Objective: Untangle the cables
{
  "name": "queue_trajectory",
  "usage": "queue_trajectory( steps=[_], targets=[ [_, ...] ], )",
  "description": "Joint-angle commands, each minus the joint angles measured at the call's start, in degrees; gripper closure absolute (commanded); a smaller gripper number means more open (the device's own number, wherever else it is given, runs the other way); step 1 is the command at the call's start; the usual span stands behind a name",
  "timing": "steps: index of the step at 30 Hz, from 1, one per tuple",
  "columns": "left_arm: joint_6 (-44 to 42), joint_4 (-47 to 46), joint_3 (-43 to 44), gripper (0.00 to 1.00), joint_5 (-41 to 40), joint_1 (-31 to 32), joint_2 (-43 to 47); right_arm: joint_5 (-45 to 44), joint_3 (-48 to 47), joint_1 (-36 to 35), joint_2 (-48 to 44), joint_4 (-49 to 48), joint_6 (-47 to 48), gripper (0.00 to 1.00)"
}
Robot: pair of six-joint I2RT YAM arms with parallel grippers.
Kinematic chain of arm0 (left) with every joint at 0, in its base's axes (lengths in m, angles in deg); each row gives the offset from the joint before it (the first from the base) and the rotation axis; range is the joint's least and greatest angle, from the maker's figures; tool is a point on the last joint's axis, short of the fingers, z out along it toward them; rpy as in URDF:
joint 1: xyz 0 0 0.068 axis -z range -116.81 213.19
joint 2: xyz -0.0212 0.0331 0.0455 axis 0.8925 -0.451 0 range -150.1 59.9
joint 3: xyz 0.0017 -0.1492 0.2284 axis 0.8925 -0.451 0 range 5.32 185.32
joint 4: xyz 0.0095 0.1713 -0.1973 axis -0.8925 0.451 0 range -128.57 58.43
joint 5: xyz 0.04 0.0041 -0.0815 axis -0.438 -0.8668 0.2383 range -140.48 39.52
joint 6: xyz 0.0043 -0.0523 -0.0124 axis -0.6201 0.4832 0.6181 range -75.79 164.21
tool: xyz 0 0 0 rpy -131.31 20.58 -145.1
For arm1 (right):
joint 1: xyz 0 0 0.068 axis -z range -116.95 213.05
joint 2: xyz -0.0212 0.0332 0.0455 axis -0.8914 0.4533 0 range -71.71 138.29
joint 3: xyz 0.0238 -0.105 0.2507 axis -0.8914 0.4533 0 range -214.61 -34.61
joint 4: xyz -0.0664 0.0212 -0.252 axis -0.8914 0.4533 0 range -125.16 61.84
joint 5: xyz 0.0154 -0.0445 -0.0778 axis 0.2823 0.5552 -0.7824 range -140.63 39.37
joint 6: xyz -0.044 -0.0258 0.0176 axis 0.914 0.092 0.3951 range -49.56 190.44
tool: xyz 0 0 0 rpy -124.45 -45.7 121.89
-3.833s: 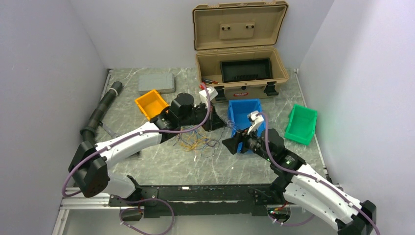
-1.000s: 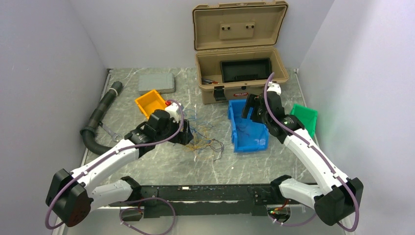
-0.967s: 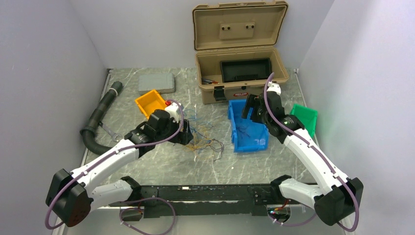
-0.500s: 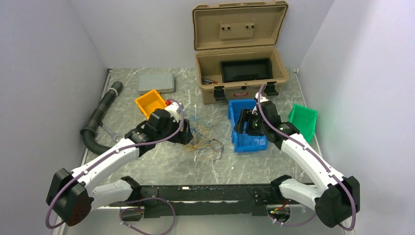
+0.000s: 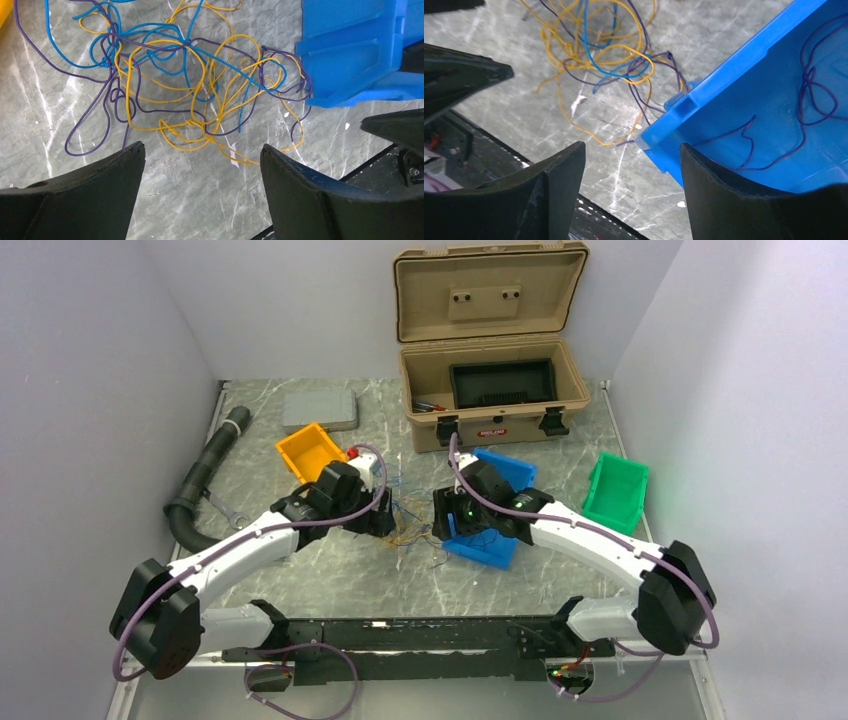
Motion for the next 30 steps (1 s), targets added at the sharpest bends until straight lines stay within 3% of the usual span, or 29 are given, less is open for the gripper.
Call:
queue_trajectory(
  steps=[1,8,13,19,22,26,30],
  targets=[
    [-1.47,-0.14,3.76,0.13,1.07,-0.16,-3.08,-4.53,-0.59,-2.49,1.69,0.65,-1.18,0.29],
    [-1.47,-0.74,5.48,0.15,2.54,-0.10,-6.95,-15.89,0.71,-2.47,-0.31,7.64,-3.74,0.28],
    [-1.45,-0.99,5.35,0.15,3.09,-0.01,-6.95,-19.30,3.39,2.99,-3.45,12.10,-3.23,0.28],
    [-1.77,-3.09,4.22,0.15,4.57,1.98,-4.18,-12.61,8.41,13.69,-12.22,10.02,-0.19,0.25],
    [-1.82,-2.50,4.57,0.15,4.12,2.49,-3.81,-10.32,7.65,19.21,-11.54,9.31,0.87,0.24],
    [-2.23,-1.83,4.86,0.14,3.65,2.57,-3.73,-12.58,3.35,21.55,-7.32,10.86,1.90,0.20],
    [-2.35,-0.50,5.77,0.14,1.90,2.55,-5.03,-10.32,-0.30,21.48,-10.37,11.07,3.56,0.19]
  ],
)
